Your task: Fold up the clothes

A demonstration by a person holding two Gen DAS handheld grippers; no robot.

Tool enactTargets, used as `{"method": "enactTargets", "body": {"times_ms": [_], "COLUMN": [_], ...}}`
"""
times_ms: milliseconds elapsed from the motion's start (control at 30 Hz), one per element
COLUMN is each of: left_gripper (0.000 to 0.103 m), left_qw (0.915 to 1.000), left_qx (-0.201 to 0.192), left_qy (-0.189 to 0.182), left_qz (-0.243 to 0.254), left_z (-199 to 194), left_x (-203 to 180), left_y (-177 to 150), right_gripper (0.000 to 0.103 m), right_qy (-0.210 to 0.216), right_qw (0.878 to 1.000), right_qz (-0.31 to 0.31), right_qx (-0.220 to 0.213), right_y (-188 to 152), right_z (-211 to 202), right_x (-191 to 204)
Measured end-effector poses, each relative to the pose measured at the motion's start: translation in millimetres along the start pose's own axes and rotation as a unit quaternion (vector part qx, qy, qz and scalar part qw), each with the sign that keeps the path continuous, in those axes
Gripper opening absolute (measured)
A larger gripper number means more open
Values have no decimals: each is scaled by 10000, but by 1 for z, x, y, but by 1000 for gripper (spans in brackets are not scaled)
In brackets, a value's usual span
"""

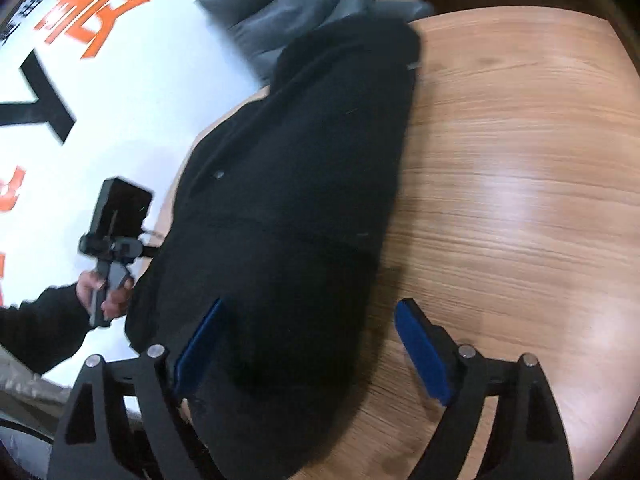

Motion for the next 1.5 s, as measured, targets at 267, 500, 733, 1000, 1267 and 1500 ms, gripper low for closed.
{"method": "enactTargets", "body": {"times_ms": [267, 500, 733, 1000, 1267, 1500], "left_gripper": [103, 103, 103, 92, 63, 63], "left_qw": [9994, 9993, 9986, 9991, 9985, 9933], "left_qx": [1, 323, 372, 211, -393, -1135], "left_qy": [340, 26, -253, -144, -237, -200], "left_qz": [-99, -165, -261, -328, -299, -14], "left_z": [-16, 25, 45, 53, -20, -136], "left_x": [17, 20, 10, -10, -33, -66], "left_y": [0, 5, 7, 9, 7, 10], "right_gripper": [102, 103, 103, 60, 48, 48], "right_qy": [7, 212, 347, -270, -595, -428], "right_qw": [9999, 9988, 9984, 9981, 9969, 9920], "right_qz": [33, 281, 21, -411, -505, -1105], "right_qx": [154, 336, 438, 369, 27, -445], "right_y": [-10, -12, -11, -19, -20, 18], "right_z": [15, 36, 60, 62, 66, 71], "right_x": [0, -2, 17, 38, 95, 207]}}
Point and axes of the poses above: each gripper's, at about its wrist camera, not at the fingertips, and z roughly the way its jaws point, x to its left, y to its top, the point moved 9 cm from there along z, roughly the way its jaws point, and after that the axes turned 1 degree about z, right-handed, at the moved point
